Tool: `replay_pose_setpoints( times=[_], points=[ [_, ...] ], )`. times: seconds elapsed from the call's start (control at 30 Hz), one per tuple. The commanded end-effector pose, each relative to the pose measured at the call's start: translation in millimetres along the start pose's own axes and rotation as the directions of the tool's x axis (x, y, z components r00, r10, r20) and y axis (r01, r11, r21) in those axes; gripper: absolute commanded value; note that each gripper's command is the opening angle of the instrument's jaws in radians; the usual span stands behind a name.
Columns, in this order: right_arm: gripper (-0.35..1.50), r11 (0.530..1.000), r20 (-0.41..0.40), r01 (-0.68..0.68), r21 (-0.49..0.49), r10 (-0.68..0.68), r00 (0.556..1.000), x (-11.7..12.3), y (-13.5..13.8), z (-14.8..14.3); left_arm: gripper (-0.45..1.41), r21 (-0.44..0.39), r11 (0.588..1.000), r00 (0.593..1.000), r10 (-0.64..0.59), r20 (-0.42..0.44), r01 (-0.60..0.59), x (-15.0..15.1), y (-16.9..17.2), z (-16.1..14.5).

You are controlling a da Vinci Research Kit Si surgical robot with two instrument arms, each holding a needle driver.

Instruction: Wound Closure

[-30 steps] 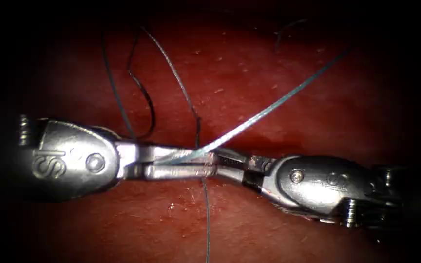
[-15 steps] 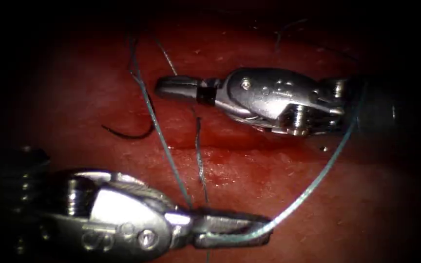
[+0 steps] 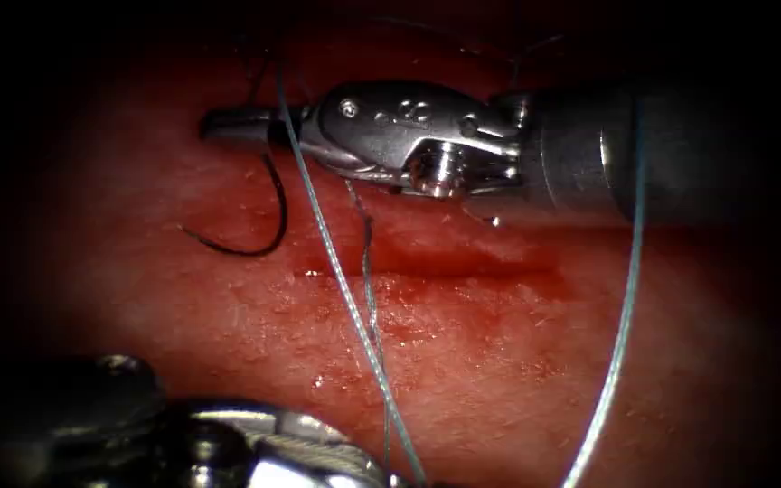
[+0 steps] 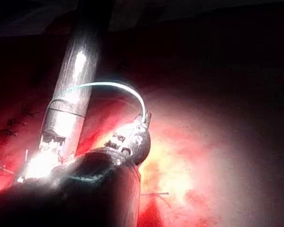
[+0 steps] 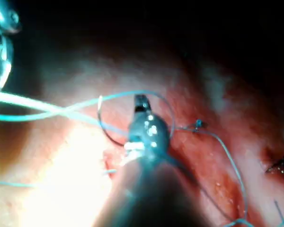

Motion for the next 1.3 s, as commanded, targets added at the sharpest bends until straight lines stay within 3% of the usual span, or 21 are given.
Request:
replay_pose_setpoints(
  times=[0.03, 0.3, 0.53, 0.67, 1.0, 1.07, 1.3],
  points=[
    [-0.35, 1.000, -0.009, -0.010, 0.000, 0.010, 1.000, -0.4, 0.2, 0.8, -0.45, 0.002, 1.000, 1.000, -0.002, 0.000, 0.002, -0.3, -0.1, 0.6],
    [-0.35, 0.988, -0.220, -0.151, 0.031, 0.154, 0.963, -1.0, 0.4, 1.2, -0.45, 0.081, 0.993, 0.989, -0.073, -0.125, 0.083, -1.2, 0.3, -1.0],
    [-0.35, 0.960, -0.407, -0.247, 0.128, 0.278, 0.870, -0.9, -0.2, 1.2, -0.45, 0.131, 0.972, 0.955, -0.156, -0.253, 0.193, -1.2, 0.6, -2.4],
    [-0.35, 0.948, -0.474, -0.259, 0.184, 0.316, 0.822, -0.5, -0.6, 0.8, -0.45, 0.144, 0.957, 0.941, -0.209, -0.265, 0.253, -1.7, 0.9, -3.7],
    [-0.35, 0.933, -0.545, -0.276, 0.231, 0.359, 0.758, 0.9, 0.5, -1.5, -0.45, 0.153, 0.926, 0.921, -0.303, -0.245, 0.346, -5.5, 3.2, -6.9],
    [-0.35, 0.927, -0.542, -0.274, 0.256, 0.372, 0.753, 1.1, 0.3, -3.2, -0.45, 0.181, 0.906, 0.913, -0.342, -0.223, 0.383, -7.4, 2.7, -9.0],
    [-0.35, 0.918, -0.538, -0.242, 0.314, 0.382, 0.751, 1.2, -0.7, -6.4, -0.45, 0.247, 0.884, 0.915, -0.363, -0.175, 0.398, -11.5, 0.3, -12.0]
  ],
)
